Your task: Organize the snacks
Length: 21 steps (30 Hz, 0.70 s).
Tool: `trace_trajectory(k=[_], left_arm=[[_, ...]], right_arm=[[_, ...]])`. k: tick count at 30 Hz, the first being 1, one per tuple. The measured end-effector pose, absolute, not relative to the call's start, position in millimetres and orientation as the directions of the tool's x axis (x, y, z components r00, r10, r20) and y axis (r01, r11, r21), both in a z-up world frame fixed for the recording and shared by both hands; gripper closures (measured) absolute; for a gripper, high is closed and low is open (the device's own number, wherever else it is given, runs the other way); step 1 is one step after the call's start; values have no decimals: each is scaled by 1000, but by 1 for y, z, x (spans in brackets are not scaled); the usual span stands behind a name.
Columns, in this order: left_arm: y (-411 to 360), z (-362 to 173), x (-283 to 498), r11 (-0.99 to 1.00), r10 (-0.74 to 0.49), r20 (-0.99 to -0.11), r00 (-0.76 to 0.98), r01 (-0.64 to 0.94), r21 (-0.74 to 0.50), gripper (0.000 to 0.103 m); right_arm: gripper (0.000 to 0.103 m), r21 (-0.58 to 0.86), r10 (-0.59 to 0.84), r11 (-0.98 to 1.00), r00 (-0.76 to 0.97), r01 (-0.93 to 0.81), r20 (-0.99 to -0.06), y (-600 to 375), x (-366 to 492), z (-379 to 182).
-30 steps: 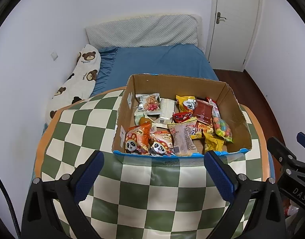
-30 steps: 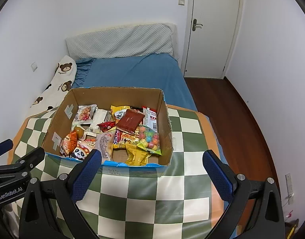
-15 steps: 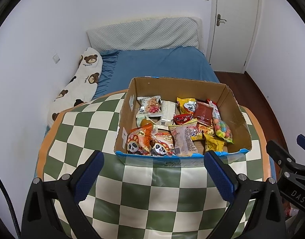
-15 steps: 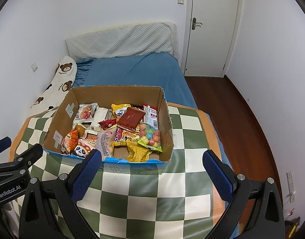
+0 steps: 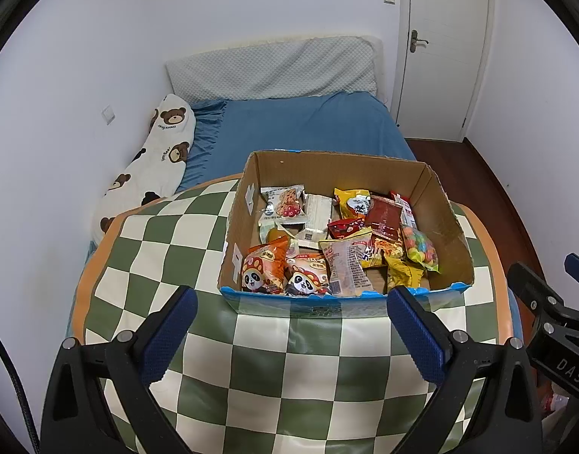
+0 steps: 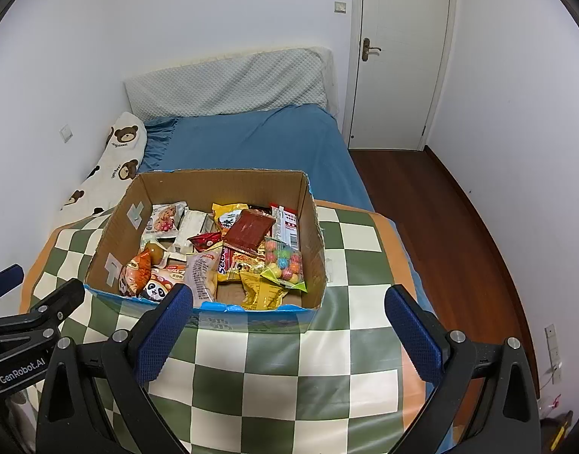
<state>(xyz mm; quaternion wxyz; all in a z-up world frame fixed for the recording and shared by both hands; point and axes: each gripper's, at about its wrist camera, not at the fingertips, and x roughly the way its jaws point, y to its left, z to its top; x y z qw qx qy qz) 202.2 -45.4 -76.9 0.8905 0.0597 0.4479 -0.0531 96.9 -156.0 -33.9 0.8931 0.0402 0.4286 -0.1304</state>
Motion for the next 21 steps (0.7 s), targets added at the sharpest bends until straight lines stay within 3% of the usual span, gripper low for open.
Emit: trace_trajectory(k=[21], left_arm=[[-41, -75, 200, 989, -37, -802, 596, 136, 55, 0]], right_arm=[[0, -43, -200, 963, 597, 266, -777, -155, 92, -30]])
